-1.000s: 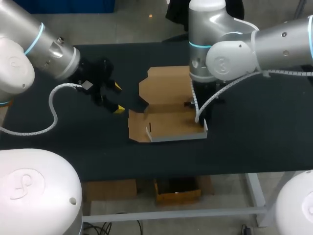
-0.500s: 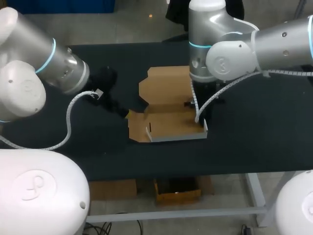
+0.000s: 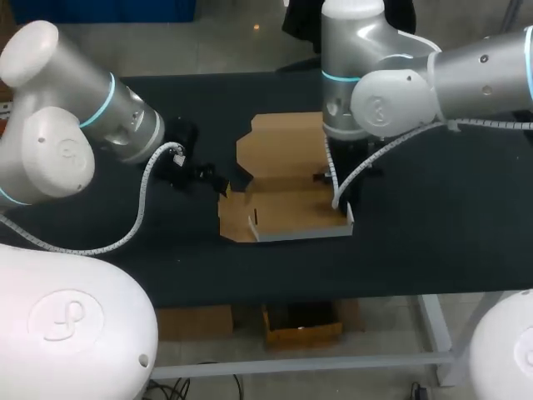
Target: Assemble the packaging by folding the flat box into shape, placing the metal phone stand inside, and closing the box properly
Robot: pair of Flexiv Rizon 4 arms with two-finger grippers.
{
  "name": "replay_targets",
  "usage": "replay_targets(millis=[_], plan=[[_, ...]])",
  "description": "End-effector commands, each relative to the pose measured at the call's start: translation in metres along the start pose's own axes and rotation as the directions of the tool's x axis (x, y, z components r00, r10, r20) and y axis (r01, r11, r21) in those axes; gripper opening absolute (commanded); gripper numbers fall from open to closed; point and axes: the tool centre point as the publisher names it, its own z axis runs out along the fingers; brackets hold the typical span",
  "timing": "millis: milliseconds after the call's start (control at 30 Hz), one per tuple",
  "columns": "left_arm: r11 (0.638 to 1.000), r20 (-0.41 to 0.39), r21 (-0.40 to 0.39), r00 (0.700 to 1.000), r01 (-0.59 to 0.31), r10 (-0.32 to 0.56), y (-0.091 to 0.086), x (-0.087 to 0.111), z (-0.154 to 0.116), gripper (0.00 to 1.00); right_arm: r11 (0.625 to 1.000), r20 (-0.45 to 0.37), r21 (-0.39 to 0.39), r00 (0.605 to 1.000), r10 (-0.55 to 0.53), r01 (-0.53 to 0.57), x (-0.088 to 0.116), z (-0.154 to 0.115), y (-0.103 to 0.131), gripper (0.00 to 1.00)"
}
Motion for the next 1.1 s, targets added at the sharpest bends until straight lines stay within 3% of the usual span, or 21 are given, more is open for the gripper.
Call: replay_targets(millis=[33,200,400,467,500,600,967,1067,1100], plan=[[0.992,0.036,-0.031,0.992,0.122,-0.121,-0.008,0.001,0.0,1.0,1.0,0.001,0.002,1.0,0.0,0.0,0.0,0.0,0.0,0.0],[0.974,0.024,-0.033,0.975,0.222,-0.221,0.001,-0.004,0.012,1.0,1.0,0.001,0.002,1.0,0.0,0.0,0.0,0.0,0.0,0.0],[0.965,-0.036,-0.071,0.966,0.254,-0.257,0.01,-0.012,0.032,1.0,1.0,0.001,0.002,1.0,0.0,0.0,0.0,0.0,0.0,0.0],[0.965,-0.06,-0.083,0.965,0.25,-0.255,0.013,-0.013,0.035,0.88,1.0,0.001,0.002,1.0,0.0,0.0,0.0,0.0,0.0,0.0],[0.966,-0.076,-0.092,0.965,0.243,-0.25,0.014,-0.013,0.037,0.87,1.0,0.001,0.002,1.0,0.0,0.0,0.0,0.0,0.0,0.0],[0.965,-0.112,-0.122,0.963,0.232,-0.246,0.017,-0.012,0.044,0.64,1.0,0.001,0.002,1.0,0.0,0.0,0.0,0.0,0.0,0.0],[0.95,-0.148,-0.165,0.945,0.266,-0.291,0.017,-0.011,0.065,0.68,1.0,0.001,0.002,1.0,0.0,0.0,0.0,0.0,0.0,0.0],[0.946,-0.155,-0.168,0.94,0.278,-0.304,0.018,-0.009,0.069,0.65,1.0,0.001,0.002,1.0,0.0,0.0,0.0,0.0,0.0,0.0],[0.944,-0.157,-0.167,0.937,0.286,-0.311,0.019,-0.008,0.07,0.56,1.0,0.001,0.002,1.0,0.0,0.0,0.0,0.0,0.0,0.0]])
